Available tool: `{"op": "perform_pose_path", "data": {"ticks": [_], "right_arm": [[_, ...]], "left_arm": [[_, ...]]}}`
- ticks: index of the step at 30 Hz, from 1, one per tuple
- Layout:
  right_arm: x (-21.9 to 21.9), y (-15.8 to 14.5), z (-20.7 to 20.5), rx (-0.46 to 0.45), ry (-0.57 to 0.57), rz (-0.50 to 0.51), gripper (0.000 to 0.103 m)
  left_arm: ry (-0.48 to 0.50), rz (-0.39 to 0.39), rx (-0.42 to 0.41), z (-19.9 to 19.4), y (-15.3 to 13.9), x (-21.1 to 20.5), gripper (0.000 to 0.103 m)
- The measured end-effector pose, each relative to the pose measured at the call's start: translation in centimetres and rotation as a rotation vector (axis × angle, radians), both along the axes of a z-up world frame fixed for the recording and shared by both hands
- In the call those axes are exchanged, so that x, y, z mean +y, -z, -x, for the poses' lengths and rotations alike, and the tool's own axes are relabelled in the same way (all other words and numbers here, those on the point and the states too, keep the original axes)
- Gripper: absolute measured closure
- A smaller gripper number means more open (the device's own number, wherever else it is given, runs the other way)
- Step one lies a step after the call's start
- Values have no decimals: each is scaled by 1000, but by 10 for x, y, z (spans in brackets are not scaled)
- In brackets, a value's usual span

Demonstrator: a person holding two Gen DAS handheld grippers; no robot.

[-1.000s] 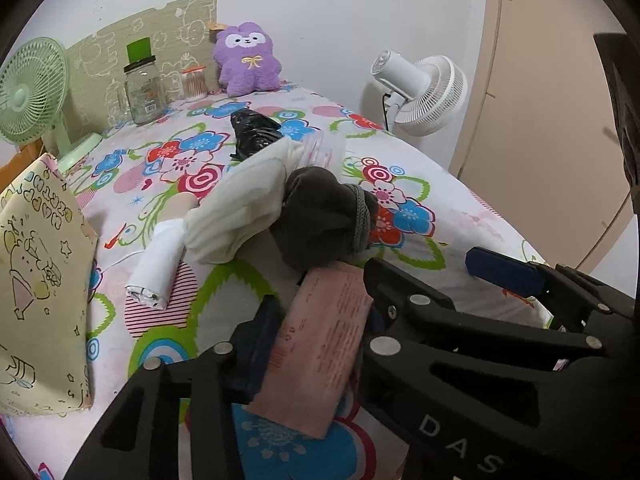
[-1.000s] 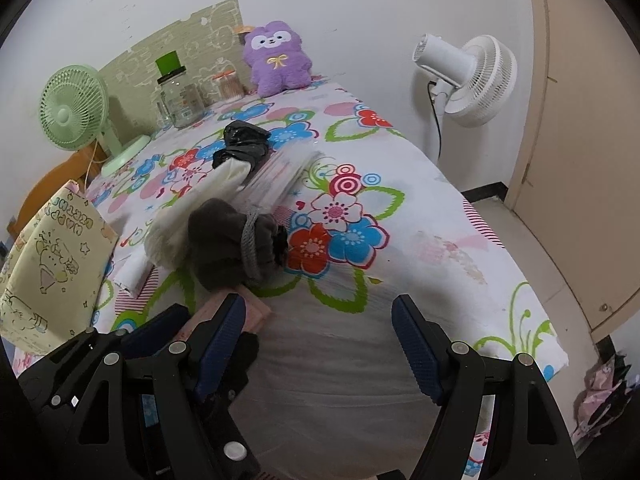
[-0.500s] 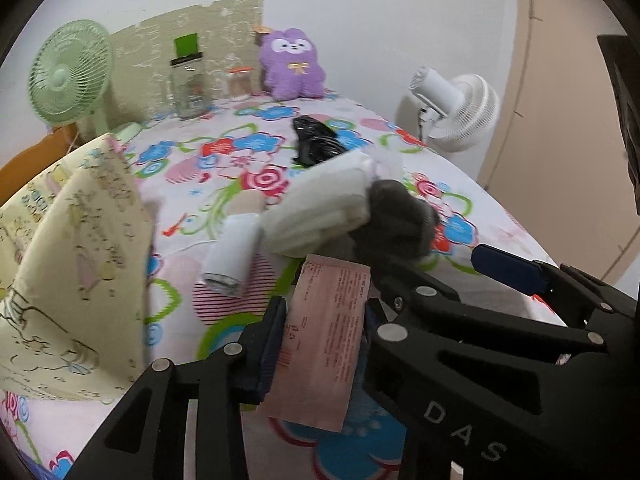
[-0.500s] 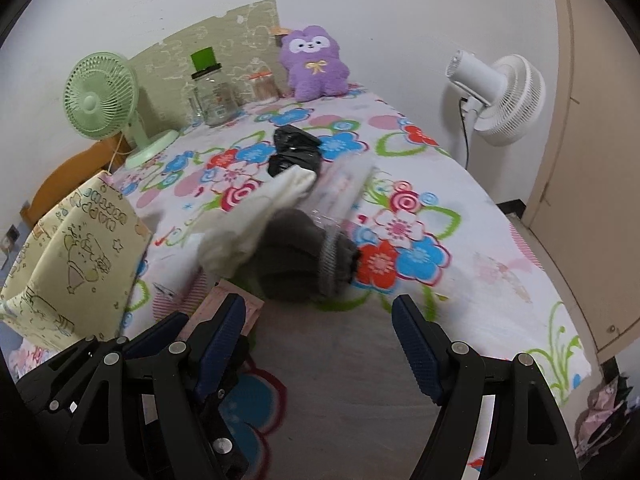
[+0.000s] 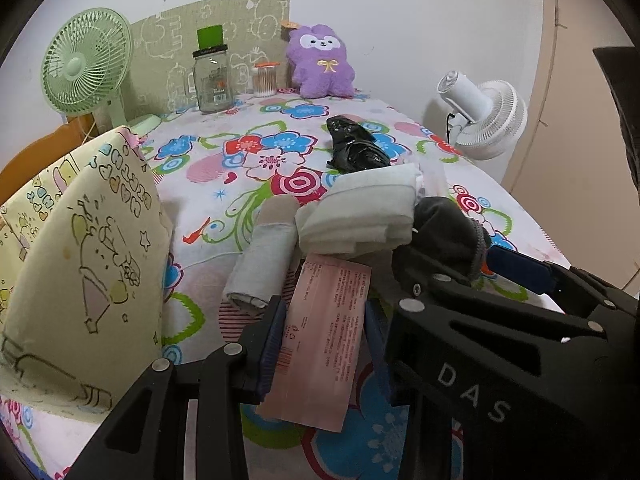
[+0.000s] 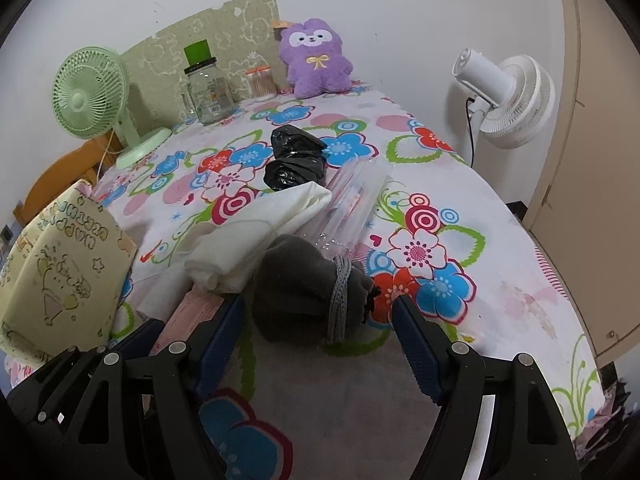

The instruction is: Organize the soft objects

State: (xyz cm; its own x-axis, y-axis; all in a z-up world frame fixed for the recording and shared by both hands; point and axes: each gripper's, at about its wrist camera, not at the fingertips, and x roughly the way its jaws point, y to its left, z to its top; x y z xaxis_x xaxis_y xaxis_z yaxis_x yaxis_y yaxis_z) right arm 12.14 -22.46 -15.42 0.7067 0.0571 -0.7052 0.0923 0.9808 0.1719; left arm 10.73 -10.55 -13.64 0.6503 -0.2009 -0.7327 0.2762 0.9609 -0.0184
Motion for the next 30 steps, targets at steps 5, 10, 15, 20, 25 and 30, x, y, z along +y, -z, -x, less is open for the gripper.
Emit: {"op": "perform_pose_path", "data": {"ticks": [5,10,15,20,25,30], "right_arm": [[0,3,-7,8,-6,-8,27],[-1,4,-6,7,-8,0,39],[1,1,-1,0,-13,9,41],[1,-7,9,-25,-13,10,41],[-1,-15,20,-50,-11,10,42],[0,-24,32,-73,-11,10,42]], "left_arm": [[-7,5,16,-4,3,0,62],[-4,12,18,-5,3,-1,62],[-8,18,6,-2,-1,-1,62],[-5,23,-10,5,-7,-3,62],[-3,20,-34,15,-14,-6,62],[1,22,-52,24,-21,-8,62]]}}
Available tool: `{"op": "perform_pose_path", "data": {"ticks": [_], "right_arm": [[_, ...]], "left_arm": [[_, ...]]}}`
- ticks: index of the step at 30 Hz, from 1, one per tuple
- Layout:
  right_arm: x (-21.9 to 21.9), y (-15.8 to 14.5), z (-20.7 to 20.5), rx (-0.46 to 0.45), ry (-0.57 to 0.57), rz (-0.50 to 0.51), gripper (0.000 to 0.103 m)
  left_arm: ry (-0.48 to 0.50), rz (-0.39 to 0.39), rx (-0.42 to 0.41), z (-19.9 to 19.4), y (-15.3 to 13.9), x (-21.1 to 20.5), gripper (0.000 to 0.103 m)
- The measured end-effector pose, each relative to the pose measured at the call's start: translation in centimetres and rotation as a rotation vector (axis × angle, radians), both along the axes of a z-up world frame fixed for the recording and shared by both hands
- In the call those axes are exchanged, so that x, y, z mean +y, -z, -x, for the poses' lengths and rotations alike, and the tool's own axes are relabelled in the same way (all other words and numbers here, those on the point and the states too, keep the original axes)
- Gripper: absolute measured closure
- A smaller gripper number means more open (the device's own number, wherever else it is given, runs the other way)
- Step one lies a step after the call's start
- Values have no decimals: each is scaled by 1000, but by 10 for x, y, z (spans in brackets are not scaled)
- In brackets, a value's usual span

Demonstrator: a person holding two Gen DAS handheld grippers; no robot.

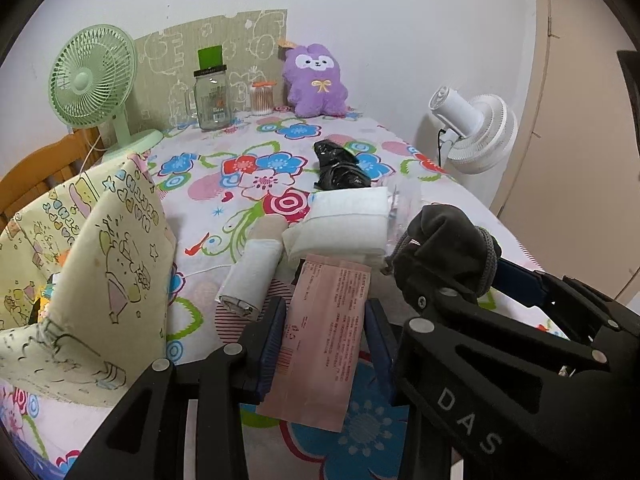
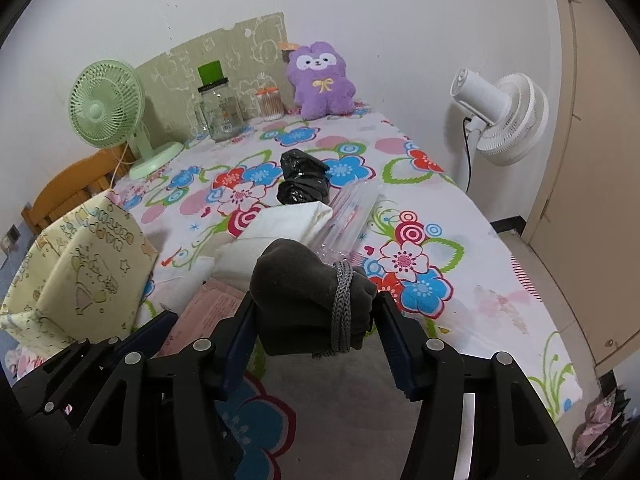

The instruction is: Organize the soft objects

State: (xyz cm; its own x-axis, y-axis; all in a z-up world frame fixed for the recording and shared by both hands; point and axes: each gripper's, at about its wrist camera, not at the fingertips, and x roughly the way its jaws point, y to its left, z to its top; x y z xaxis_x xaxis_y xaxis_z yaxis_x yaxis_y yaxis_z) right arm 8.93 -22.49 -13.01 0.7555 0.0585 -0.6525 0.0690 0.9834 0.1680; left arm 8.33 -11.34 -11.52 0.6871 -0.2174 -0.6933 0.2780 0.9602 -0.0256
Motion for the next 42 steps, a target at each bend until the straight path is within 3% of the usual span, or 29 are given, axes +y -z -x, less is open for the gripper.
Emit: {"op": "perform_pose_path", "data": {"ticks": [24,42], "right_arm": [[0,-72,48,-123,46,19,42],[4,-113,49,-169,44,34,42]], "left_arm": [[21,23,-110,38,-67,-1,62],[41,38,-134,33,-102,5,62]]}}
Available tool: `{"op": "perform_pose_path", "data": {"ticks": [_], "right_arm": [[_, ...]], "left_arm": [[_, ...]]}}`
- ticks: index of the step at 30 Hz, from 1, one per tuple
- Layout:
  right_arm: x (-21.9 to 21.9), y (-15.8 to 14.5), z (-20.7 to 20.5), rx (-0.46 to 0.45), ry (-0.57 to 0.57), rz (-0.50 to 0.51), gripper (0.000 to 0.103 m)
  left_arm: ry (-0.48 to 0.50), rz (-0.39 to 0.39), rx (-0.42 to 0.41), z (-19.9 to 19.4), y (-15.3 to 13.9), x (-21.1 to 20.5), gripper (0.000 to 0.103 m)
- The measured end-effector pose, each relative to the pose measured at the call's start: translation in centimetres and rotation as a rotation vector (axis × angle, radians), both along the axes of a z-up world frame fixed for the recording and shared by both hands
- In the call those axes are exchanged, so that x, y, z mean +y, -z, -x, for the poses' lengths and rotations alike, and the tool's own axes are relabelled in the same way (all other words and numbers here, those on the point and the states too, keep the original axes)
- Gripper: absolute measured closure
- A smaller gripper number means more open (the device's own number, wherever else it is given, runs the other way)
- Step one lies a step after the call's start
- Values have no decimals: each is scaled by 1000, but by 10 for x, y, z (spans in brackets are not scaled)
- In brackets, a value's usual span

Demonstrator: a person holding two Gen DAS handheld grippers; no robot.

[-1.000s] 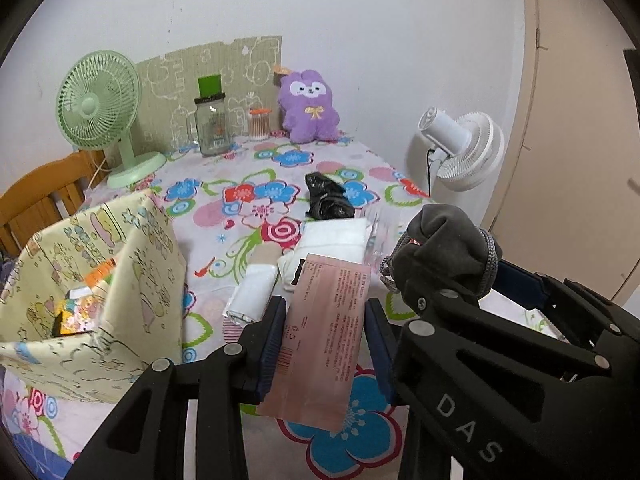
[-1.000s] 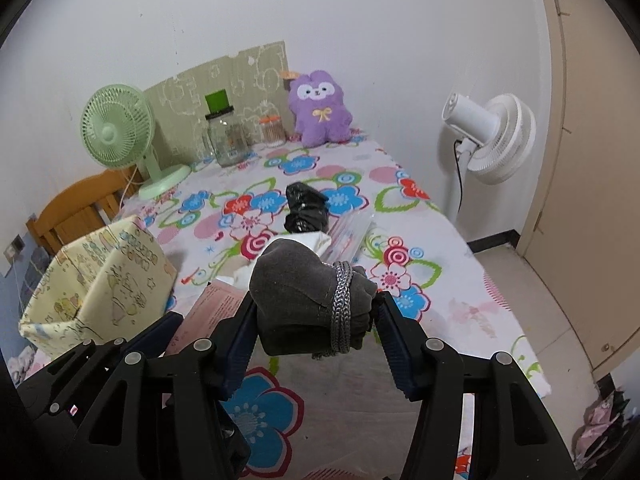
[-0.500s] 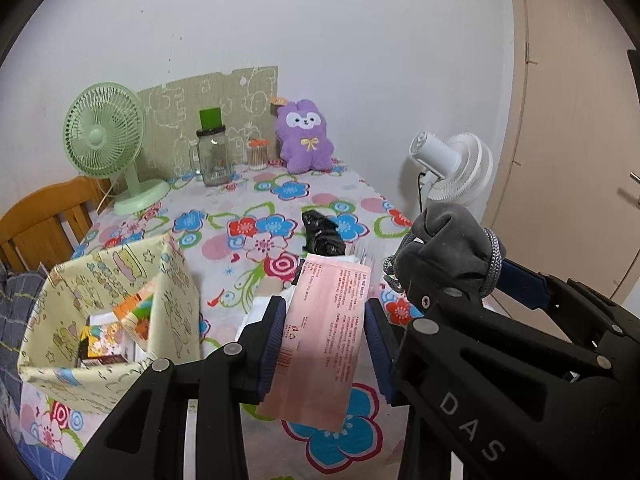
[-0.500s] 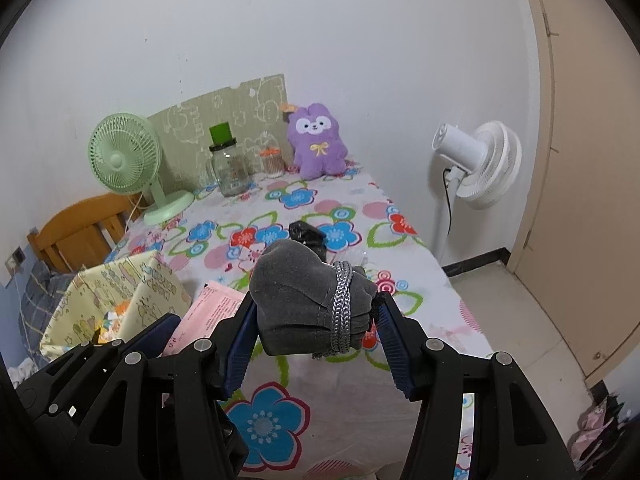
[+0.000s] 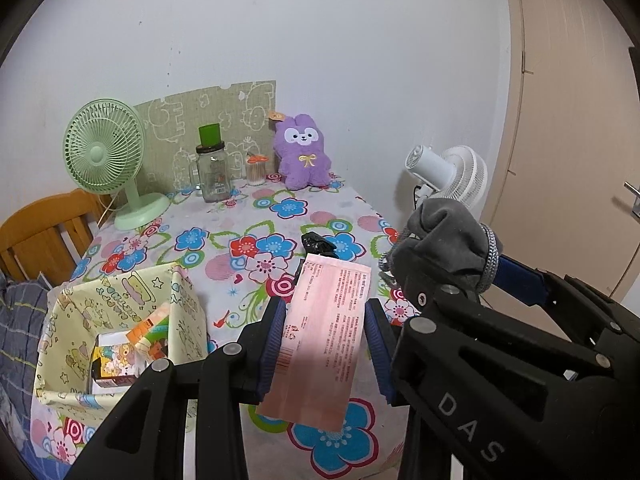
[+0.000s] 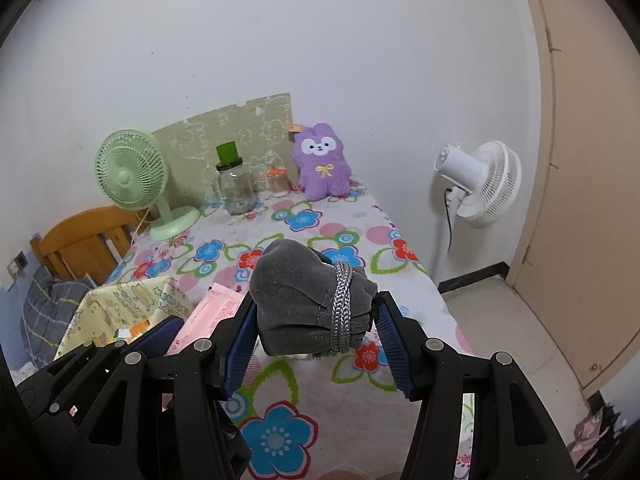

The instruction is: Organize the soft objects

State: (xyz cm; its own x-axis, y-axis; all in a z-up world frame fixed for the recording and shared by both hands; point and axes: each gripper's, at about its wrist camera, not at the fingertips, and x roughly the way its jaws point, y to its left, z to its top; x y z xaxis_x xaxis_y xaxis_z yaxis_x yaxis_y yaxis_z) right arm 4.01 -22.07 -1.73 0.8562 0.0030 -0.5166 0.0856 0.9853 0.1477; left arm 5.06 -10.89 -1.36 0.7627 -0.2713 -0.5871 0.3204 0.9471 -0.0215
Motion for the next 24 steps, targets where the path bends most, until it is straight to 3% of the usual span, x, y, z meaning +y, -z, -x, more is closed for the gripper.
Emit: {"op": "perform_pose_path", "data": {"ticks": [24], "right_arm": [[65,-8,-37,24,-96,5,42]], "left_arm": [[-100,-23,4,-25,-7,64,61]]}}
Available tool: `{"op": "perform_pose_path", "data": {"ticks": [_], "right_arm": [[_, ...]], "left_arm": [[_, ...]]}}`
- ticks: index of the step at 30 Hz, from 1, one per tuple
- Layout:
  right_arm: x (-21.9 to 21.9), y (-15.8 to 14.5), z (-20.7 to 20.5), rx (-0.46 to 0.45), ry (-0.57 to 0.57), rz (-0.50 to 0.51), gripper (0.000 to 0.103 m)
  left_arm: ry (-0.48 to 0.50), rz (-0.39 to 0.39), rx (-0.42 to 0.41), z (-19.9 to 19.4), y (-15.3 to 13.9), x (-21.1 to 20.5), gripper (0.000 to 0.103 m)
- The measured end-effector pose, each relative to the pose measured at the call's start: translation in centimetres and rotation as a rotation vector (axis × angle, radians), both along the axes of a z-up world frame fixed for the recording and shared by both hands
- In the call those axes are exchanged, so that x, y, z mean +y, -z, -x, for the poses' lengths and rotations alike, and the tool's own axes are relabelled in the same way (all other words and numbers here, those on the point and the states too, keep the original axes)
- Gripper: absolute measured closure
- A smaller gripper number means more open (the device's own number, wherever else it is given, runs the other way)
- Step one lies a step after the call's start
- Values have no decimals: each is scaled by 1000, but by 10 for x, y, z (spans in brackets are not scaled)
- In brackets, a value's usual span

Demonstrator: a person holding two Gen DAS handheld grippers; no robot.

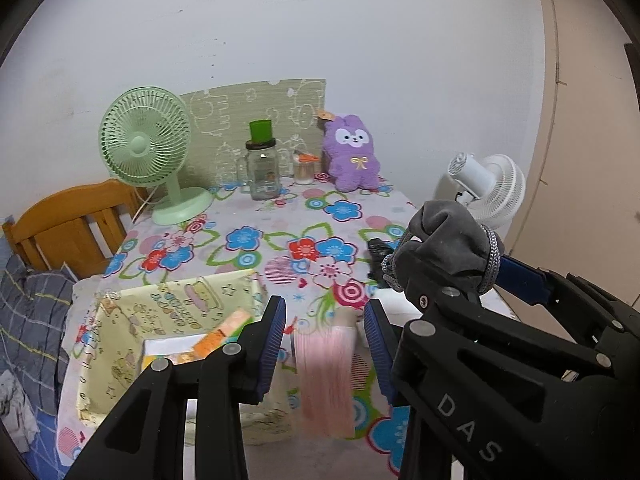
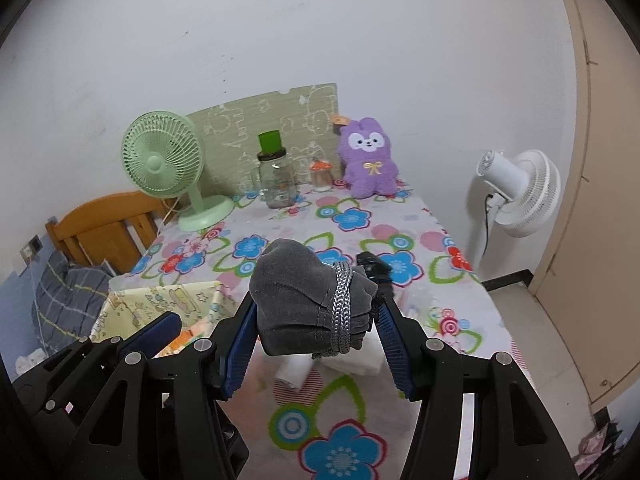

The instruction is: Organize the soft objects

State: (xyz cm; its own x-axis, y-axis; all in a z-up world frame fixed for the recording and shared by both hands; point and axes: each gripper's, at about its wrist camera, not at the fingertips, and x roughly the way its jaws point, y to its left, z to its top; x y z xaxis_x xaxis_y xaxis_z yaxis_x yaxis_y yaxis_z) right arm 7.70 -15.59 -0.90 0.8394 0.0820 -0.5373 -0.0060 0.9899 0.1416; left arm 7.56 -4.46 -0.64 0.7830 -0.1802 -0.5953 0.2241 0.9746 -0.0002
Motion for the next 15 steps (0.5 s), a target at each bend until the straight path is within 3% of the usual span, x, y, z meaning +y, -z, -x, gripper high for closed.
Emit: {"op": "perform_pose_path", "data": {"ticks": [15], "right_arm": [[43,4,-20,14,-93,3,42]], "left_arm": [[-61,16,13,-12,6,42,62]]}}
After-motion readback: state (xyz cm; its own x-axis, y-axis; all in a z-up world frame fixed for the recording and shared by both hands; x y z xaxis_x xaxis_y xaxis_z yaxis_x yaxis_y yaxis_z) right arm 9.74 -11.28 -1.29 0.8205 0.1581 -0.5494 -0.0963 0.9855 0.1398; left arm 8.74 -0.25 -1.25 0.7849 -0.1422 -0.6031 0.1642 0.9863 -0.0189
